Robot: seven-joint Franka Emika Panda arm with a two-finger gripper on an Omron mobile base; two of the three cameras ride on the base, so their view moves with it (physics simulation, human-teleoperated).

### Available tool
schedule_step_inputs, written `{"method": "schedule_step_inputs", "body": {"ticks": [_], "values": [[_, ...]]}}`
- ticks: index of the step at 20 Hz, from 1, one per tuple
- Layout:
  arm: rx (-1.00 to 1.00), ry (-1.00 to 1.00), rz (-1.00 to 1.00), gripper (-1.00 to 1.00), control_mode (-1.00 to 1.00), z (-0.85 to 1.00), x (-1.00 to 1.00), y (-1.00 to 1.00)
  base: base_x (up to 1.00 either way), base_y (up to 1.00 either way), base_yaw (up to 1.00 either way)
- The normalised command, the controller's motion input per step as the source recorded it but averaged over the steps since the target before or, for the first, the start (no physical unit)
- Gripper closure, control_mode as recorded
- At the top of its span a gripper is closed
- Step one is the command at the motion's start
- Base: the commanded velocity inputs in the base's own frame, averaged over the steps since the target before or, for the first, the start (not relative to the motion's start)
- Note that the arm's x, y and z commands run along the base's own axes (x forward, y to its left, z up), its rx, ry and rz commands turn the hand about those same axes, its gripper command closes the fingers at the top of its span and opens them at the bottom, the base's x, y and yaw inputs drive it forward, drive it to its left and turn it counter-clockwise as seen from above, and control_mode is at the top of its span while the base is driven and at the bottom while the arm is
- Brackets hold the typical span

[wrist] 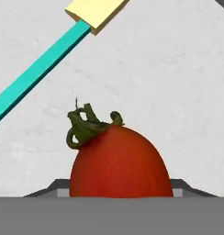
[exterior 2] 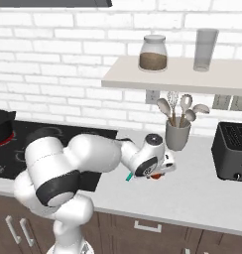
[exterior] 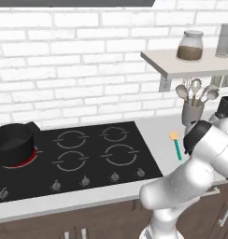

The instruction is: Put the tomato and avocado in the pot. Retrieve the spatula and lightly stir the vegetables in the pot.

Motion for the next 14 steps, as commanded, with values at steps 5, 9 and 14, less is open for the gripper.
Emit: {"method": "schedule_step_inputs", "body": {"ticks": [5,9,14], "values": [[0.0,-0.29,0.0,1.0,-1.0,1.0,-0.45,0.12,0.0,0.0,0.0],[0.0,-0.12,-0.04,1.0,-1.0,1.0,-0.19,0.29,0.0,0.0,0.0],[0.0,0.0,-0.08,1.0,-1.0,1.0,-0.1,0.5,0.0,0.0,0.0]]}}
